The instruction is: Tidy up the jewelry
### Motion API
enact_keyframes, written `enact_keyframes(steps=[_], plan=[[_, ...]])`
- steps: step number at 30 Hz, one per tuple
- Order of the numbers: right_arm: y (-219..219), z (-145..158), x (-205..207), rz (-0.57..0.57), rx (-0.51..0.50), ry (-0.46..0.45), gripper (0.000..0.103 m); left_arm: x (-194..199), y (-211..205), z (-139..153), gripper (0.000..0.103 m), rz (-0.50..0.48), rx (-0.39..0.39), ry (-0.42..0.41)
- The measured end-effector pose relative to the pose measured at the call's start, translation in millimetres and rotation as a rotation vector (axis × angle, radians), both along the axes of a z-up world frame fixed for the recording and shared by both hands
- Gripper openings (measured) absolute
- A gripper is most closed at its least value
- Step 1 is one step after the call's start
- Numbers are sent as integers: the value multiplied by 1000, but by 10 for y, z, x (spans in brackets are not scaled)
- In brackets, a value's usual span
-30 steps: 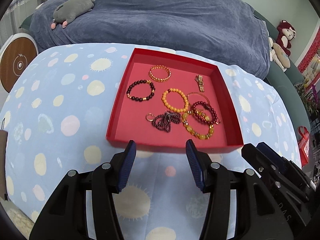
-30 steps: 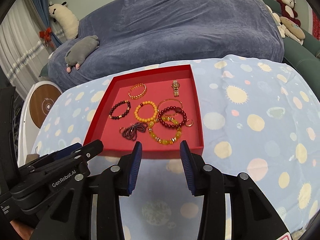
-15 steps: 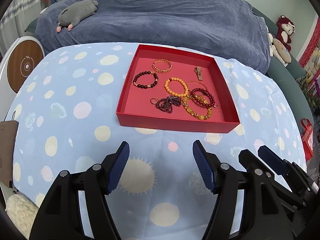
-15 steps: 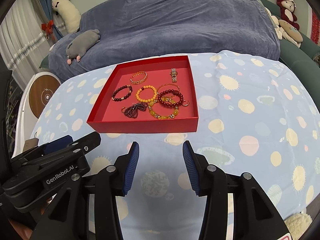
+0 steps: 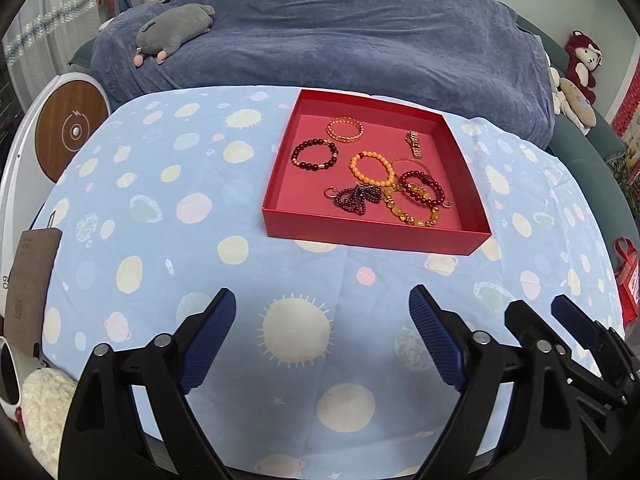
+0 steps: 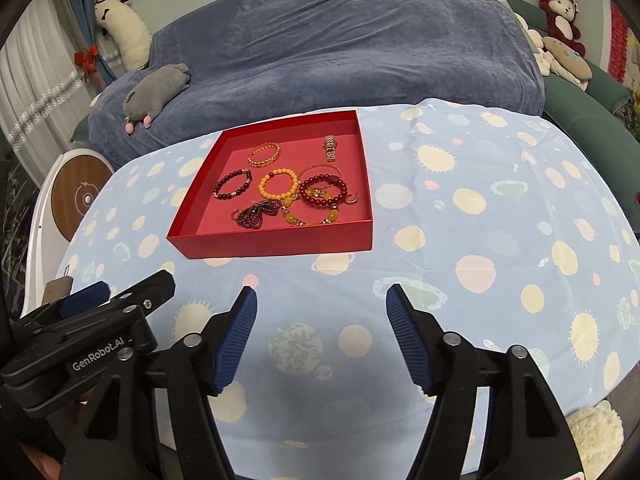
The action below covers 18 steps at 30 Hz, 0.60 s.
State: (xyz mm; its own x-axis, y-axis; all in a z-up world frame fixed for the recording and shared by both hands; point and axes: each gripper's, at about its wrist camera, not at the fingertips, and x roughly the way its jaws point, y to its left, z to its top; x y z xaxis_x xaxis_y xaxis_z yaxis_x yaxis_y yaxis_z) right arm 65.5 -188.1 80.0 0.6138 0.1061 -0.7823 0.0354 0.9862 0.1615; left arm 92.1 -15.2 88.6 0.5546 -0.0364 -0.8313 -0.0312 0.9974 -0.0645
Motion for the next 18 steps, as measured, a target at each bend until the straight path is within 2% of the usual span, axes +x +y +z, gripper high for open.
enact_keyframes(steps=[6, 10, 12, 18], plan=[[-20, 42, -35, -14, -20, -14, 84, -38, 59, 18, 91, 28, 6, -5], [-1, 67, -56, -4, -26, -35, 87, -55, 90, 25, 92, 34, 11, -8], [-3, 80, -65, -7, -32, -42, 97, -58, 107, 30, 92, 42, 13, -8], [4, 102, -88, -11, -32, -50, 97, -73, 111, 54, 93, 37, 21, -16]])
